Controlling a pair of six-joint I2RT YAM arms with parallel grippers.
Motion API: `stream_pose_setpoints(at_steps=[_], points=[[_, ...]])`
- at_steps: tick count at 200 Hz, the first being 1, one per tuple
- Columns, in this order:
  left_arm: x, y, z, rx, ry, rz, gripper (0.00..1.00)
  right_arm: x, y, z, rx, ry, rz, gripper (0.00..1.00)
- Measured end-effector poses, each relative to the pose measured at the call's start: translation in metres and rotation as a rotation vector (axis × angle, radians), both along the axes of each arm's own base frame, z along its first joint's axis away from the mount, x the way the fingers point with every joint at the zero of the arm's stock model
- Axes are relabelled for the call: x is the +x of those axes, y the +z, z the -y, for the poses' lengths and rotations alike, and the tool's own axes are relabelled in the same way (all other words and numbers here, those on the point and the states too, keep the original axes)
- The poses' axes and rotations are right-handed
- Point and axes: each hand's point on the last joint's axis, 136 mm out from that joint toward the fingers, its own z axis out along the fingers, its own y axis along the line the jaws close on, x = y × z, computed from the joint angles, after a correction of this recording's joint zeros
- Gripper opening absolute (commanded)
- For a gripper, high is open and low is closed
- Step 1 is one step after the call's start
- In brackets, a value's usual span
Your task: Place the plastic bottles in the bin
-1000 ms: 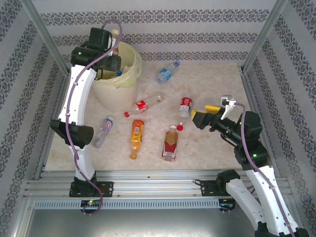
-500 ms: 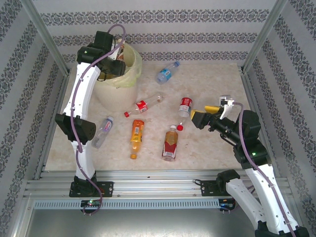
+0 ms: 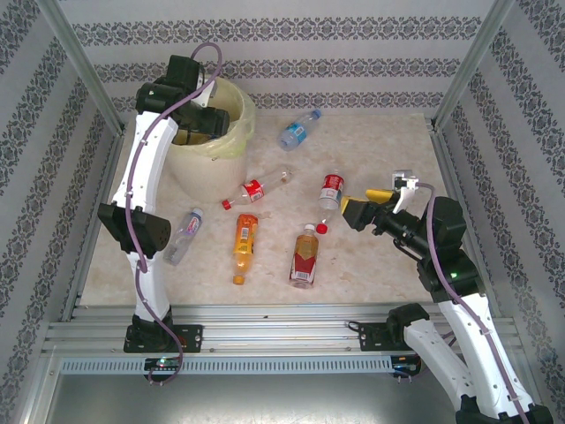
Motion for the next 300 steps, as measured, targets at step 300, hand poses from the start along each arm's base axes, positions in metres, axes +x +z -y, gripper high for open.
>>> stream_pose_setpoints(at_steps=[300], points=[[-0.115, -0.003, 0.213, -0.285, -0.521, 0.15, 1.0, 0.048, -0.084, 0.026, -0.099, -0.236, -0.313, 0.98]])
